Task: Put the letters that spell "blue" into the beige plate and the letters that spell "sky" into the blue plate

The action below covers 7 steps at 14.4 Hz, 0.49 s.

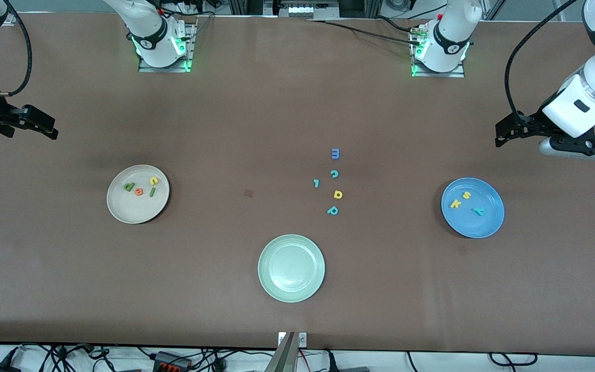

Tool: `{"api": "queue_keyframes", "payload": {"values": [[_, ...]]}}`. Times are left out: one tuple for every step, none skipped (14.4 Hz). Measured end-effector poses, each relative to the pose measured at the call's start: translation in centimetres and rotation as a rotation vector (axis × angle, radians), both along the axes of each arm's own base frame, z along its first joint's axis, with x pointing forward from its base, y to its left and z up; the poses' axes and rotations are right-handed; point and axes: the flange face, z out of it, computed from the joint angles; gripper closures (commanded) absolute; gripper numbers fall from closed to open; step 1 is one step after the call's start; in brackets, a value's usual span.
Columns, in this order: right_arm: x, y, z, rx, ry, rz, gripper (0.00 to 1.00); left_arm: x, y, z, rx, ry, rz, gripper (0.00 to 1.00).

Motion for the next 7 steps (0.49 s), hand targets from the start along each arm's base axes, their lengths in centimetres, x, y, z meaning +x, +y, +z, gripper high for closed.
{"api": "queue_keyframes", "payload": {"values": [[0.0, -0.04, 0.0, 0.0, 0.0, -0.001, 0.0, 0.0, 0.0, 0.0, 0.0, 0.0, 0.0, 0.0], [0.0, -0.08, 0.03, 0.0, -0.001, -0.002, 0.0, 0.0, 0.0, 0.0, 0.0, 0.0, 0.0, 0.0], [0.0, -0.11, 0.13, 0.0, -0.003, -0.002, 0.0, 0.0, 0.0, 0.0, 0.0, 0.0, 0.0, 0.0], [0.0, -0.12, 0.31, 0.0, -0.006, -0.002, 0.0, 0.0, 0.0, 0.0, 0.0, 0.0, 0.0, 0.0], [-0.02, -0.12, 0.46, 0.0, -0.009, -0.002, 0.0, 0.0, 0.0, 0.0, 0.0, 0.0, 0.0, 0.0], [-0.07, -0.1, 0.56, 0.0, -0.009, 0.001, 0.0, 0.0, 0.0, 0.02, 0.0, 0.0, 0.0, 0.0], [-0.14, -0.08, 0.58, 0.0, -0.006, 0.007, 0.0, 0.01, 0.0, 0.1, 0.0, -0.001, 0.0, 0.0]]}}
